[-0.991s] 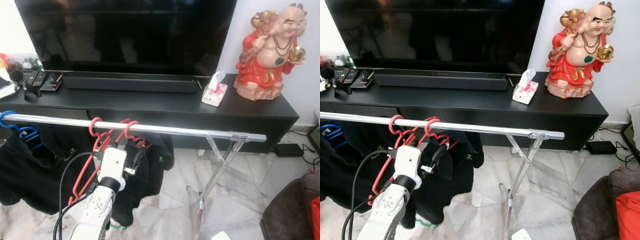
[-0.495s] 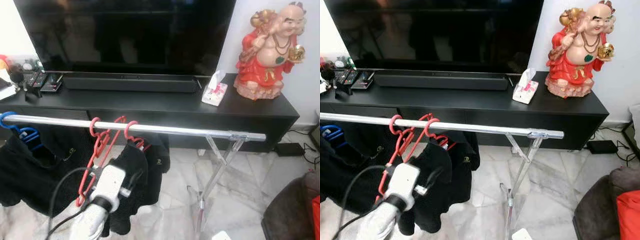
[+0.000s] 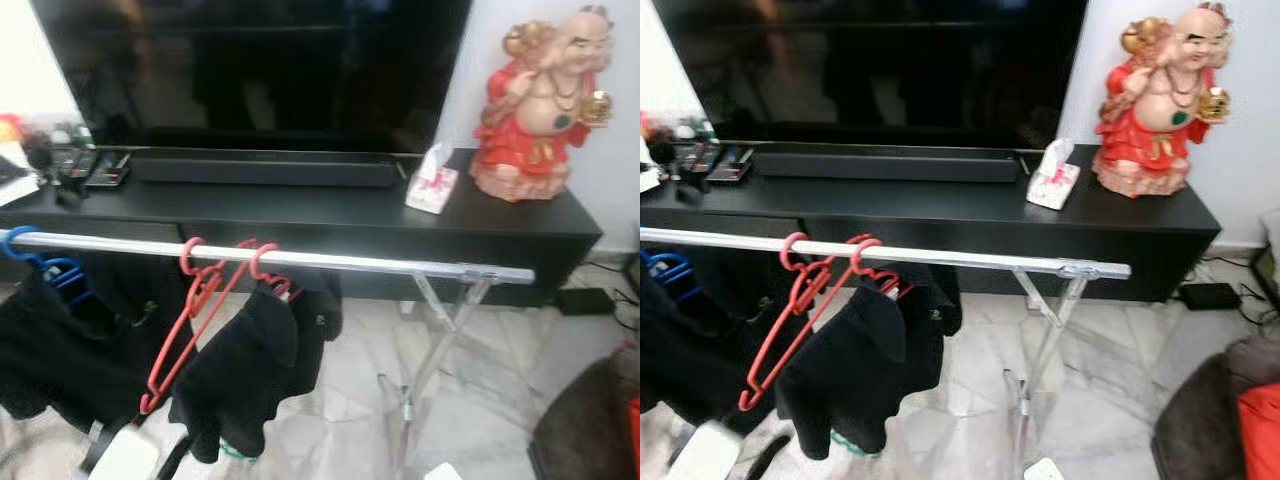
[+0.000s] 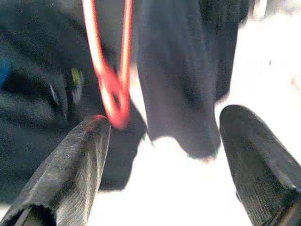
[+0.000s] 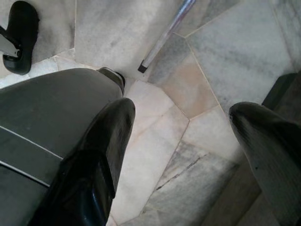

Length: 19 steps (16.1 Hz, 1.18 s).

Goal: Hang hanger

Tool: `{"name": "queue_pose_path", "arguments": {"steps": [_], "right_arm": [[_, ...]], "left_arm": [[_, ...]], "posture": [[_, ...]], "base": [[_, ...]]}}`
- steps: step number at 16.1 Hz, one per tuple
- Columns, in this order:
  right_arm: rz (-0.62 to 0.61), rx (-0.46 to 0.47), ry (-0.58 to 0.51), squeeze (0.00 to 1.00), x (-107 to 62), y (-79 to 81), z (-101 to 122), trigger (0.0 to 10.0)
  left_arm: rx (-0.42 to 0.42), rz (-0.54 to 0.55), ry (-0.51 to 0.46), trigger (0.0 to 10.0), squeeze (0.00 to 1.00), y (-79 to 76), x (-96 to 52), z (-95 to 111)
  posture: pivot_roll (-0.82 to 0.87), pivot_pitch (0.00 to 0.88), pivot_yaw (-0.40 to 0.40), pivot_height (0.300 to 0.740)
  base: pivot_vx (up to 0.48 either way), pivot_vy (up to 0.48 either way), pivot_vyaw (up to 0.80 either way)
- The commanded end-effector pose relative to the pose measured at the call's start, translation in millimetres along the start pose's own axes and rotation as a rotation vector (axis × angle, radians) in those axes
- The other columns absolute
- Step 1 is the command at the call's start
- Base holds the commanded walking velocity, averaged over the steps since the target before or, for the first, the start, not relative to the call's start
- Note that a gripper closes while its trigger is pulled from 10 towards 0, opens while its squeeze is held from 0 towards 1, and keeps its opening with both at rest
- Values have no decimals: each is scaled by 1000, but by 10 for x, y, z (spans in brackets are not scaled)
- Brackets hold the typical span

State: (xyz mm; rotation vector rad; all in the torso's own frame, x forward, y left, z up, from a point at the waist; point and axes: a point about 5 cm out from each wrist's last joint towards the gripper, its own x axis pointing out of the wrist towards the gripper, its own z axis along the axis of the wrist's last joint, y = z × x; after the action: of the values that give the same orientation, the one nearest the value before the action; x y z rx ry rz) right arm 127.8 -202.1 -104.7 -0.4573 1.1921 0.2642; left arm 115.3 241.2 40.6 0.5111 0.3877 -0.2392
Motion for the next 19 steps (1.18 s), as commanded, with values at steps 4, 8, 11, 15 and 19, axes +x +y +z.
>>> {"name": "queue_pose_path", "arguments": {"steps": [4,8,11,15,19], "right_arm": [[19,1,20,0,1,59,-39,10000],[5,59,14,0,3,55,-23,10000],[-42,242,15,0,2,65,-49,10000],[-71,482,16,0,1,103,-82,10000],[-95,643,26,0,0,147,-106,10000]], "left_arm": [[-97,57,355,10000,0,-117,-65,-770],[-262,193,550,10000,0,-193,269,-1063],[-315,172,565,10000,0,-291,645,-959],[-404,135,614,10000,0,-392,846,-891],[-430,95,616,10000,0,-463,923,-838]], "posture": [[5,0,-18,740],[-14,0,-40,740],[-44,0,-42,740],[-67,0,-40,740],[-80,0,-25,740]], "base": [[0,0,0],[0,0,0],[0,0,0],[0,0,0],[0,0,0]]}}
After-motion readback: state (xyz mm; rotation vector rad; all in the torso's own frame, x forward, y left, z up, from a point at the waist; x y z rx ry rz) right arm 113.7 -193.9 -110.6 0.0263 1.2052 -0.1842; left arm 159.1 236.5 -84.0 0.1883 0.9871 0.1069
